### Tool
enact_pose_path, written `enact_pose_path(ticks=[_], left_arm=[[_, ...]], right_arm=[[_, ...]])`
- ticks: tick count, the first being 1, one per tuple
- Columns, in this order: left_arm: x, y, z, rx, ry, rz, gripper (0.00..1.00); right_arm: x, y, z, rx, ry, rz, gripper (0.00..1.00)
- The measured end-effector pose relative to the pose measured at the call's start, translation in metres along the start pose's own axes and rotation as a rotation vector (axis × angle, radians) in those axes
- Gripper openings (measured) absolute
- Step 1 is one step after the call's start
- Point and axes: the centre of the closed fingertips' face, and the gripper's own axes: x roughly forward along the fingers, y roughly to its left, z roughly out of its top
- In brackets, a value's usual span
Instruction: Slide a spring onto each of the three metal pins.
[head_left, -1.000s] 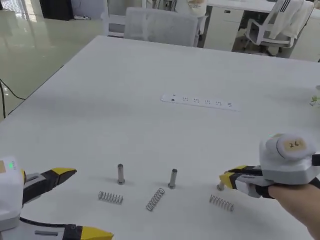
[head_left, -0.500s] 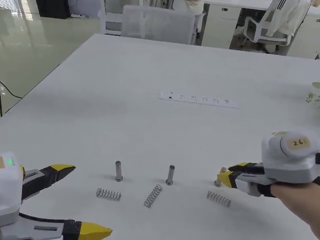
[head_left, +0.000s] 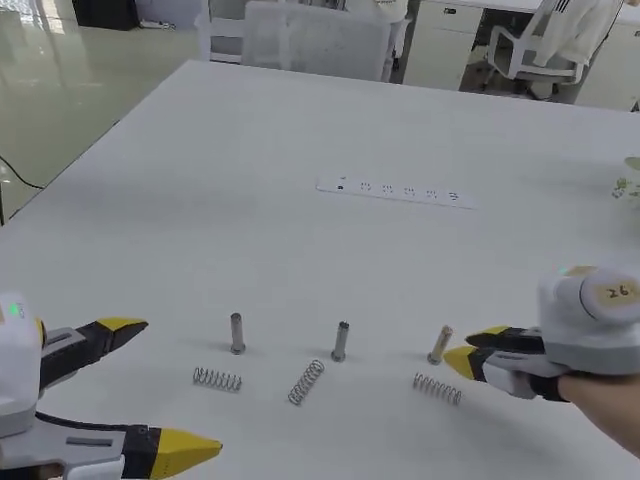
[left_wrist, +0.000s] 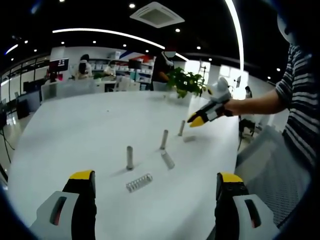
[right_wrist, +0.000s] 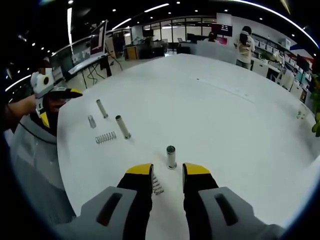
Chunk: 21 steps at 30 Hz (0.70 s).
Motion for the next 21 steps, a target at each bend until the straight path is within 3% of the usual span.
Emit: enact_pose_path(ticks=[9,21], left_arm=[[0.001,-0.001,-0.001,-0.001,0.005,-0.003,0.98],[-0.002,-0.001,-0.003,0.001,0.01,0.001,0.98]], right_arm=[[-0.004,0.003,-0.007,-0.027,0.013,0.006,0.21],[0.0,0.013,-0.016,-0.148,0.066,0.041,0.2]])
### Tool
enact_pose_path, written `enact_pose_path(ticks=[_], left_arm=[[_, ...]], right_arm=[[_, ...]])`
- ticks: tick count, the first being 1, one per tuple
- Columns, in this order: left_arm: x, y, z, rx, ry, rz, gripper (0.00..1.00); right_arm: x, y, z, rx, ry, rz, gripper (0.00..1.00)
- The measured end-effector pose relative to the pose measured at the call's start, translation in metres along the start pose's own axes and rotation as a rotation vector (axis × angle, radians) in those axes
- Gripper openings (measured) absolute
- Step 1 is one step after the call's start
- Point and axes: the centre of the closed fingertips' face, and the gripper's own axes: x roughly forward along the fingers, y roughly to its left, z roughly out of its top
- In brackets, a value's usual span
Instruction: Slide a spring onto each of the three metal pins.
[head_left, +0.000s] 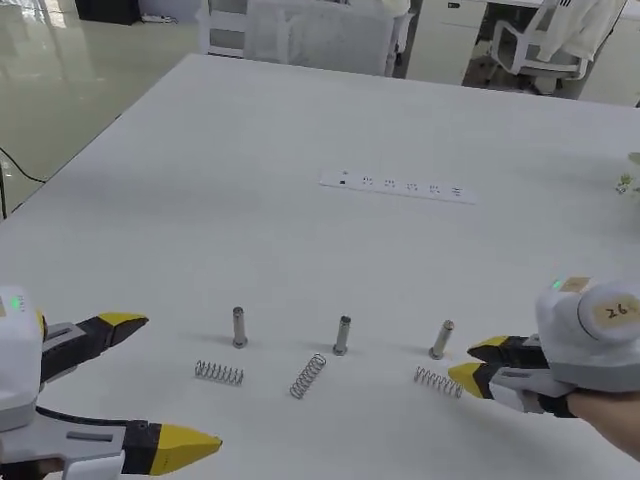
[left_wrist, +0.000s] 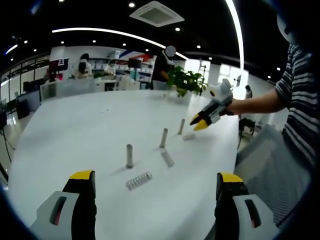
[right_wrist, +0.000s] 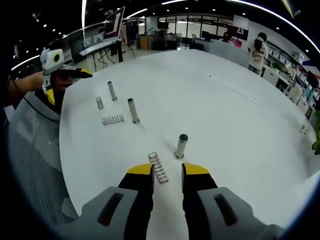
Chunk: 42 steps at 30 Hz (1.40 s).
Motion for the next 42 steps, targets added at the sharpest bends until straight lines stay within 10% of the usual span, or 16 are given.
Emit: enact_pose_path(ticks=[42], left_arm=[[-0.003,-0.008,0.001,0.013,0.017,-0.023,0.97]], right_arm=[[0.027,0.015,-0.028,-0.265,0.159,0.075,0.08]])
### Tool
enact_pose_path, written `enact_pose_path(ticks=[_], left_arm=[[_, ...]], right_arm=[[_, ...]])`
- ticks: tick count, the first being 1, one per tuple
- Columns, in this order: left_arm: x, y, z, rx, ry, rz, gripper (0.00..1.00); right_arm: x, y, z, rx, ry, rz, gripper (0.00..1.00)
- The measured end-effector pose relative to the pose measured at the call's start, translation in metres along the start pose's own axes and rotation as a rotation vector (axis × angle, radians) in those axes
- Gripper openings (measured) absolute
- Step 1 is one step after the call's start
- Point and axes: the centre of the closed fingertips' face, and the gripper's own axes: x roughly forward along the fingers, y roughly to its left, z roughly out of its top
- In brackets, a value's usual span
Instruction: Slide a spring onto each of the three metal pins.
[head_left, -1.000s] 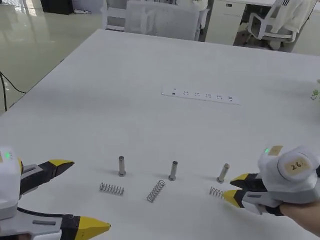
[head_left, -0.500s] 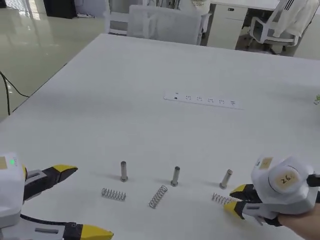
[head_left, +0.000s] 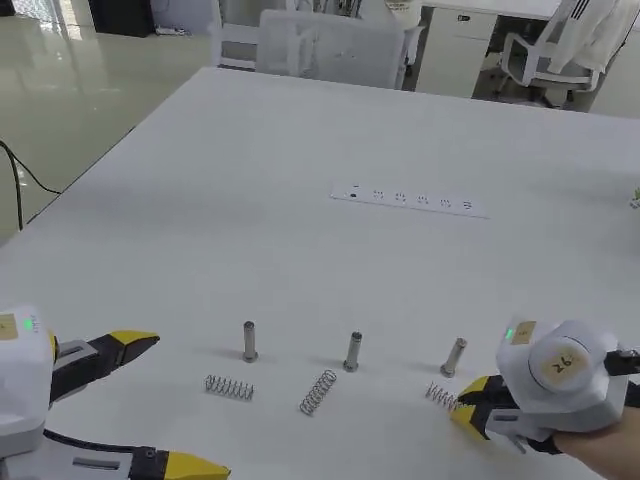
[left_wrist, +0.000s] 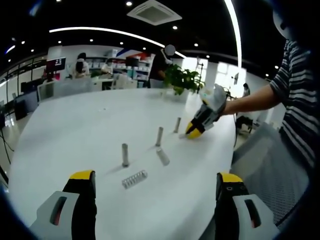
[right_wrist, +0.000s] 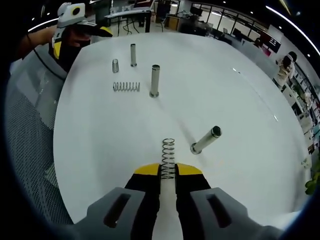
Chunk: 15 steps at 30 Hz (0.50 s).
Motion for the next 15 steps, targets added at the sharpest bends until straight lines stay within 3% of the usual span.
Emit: enact_pose_path(ticks=[9,15], left_arm=[[0.006,-0.009,0.002,0.01,0.009,-0.036,0.96],[0.013,-0.019,0.006,0.02,0.016,-0.085,0.95]], right_arm=[[-0.008,0.002,0.004,-0.033,-0.022,-0.001,0.08],[-0.014,0.006,0.01,-0.058,-0.041,0.009,0.08]])
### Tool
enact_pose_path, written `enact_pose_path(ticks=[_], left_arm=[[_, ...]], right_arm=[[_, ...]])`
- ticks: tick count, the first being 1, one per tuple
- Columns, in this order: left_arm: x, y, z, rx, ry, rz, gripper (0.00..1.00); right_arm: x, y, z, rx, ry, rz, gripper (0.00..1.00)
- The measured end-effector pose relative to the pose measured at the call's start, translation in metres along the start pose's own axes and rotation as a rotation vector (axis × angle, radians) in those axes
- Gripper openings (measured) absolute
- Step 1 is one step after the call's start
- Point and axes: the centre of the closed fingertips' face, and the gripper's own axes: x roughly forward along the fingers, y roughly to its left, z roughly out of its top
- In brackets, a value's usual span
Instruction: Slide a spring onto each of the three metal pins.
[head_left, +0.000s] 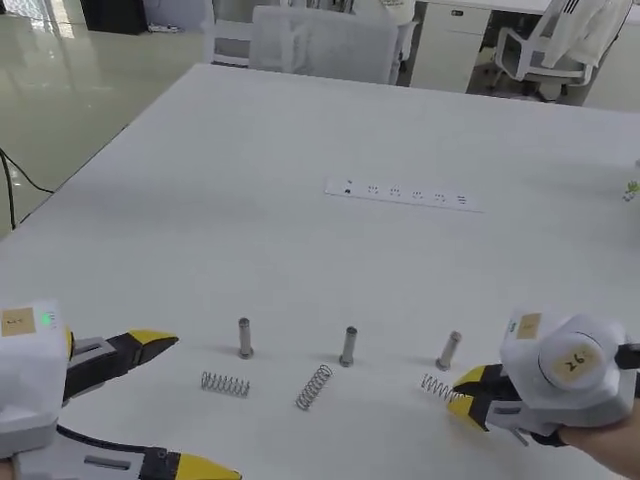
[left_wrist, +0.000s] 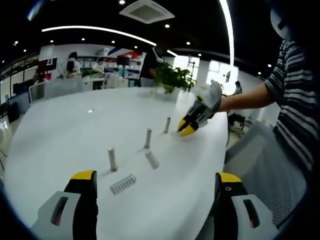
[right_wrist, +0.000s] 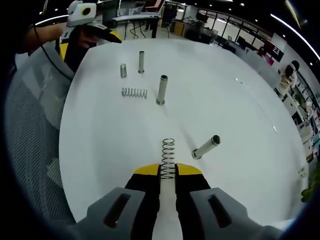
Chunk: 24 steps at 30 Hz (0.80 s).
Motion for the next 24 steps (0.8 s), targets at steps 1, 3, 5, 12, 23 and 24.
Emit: enact_pose_path(ticks=[1,3,5,12,23,24], left_arm=[[0.001,-0.001,0.0,0.002,0.001,-0.006,0.94],[0.004,-0.003,0.002,0.007,0.006,-0.021,0.93],[0.007,-0.006,0.004,0.009,0.005,-0.039,0.92],[0.019,-0.017,0.009,0.014,0.006,-0.093,0.88],[0.037,-0.033,0.009,0.043,0.047,-0.197,0.8],[0.038,-0.033,0.01,0.043,0.047,-0.202,0.8]], right_arm=[[-0.002,0.001,0.002,-0.008,-0.005,0.002,0.08],[-0.004,0.002,0.005,-0.021,-0.012,0.003,0.08],[-0.007,0.004,0.008,-0.035,-0.018,0.004,0.08],[-0.013,0.011,0.012,-0.081,-0.026,0.016,0.08],[-0.016,0.023,0.018,-0.163,-0.031,0.033,0.08],[-0.017,0.024,0.019,-0.168,-0.032,0.034,0.08]])
